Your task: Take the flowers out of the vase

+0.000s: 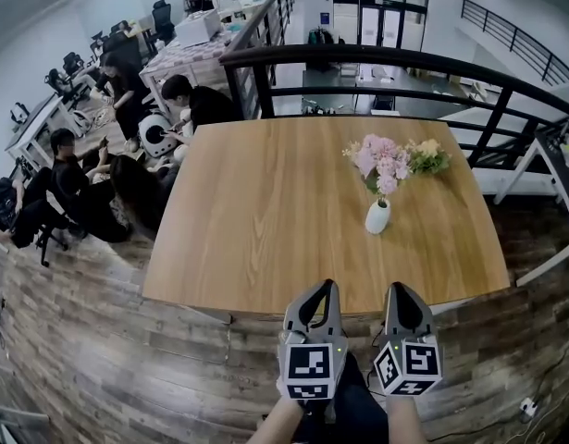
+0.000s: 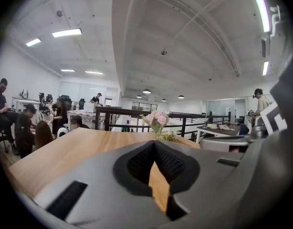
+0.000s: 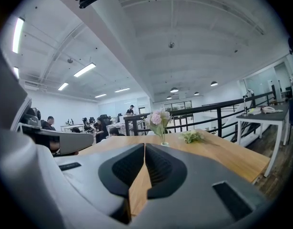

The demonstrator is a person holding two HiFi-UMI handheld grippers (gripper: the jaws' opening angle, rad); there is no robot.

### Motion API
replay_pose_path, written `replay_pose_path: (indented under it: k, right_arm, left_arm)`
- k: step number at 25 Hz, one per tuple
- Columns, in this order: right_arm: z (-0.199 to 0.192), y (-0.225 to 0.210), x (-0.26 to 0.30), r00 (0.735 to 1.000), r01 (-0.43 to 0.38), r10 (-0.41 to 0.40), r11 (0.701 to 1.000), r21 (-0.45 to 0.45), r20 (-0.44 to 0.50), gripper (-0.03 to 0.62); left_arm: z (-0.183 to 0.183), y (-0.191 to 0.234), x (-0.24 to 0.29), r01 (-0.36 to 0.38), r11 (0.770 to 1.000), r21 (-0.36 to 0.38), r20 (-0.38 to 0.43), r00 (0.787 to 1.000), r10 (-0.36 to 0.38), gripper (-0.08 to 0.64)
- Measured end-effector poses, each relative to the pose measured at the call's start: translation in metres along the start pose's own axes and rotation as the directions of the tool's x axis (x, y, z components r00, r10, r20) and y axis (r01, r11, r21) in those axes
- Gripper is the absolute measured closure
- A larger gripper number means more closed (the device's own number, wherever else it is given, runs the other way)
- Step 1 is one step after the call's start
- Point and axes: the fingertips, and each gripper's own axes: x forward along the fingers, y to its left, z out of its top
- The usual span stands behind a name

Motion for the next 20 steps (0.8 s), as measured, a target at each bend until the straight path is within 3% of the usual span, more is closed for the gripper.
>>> replay_pose_path:
  k: [20]
  right_arm:
    - [0.025, -0.073, 0.104, 0.996, -0.090, 0.090, 0.996, 0.004, -0.020, 0.574]
  left_arm:
    - [0.024, -0.013, 0.114, -0.077, 0.997, 0.008, -0.005, 0.997, 0.078, 0.528]
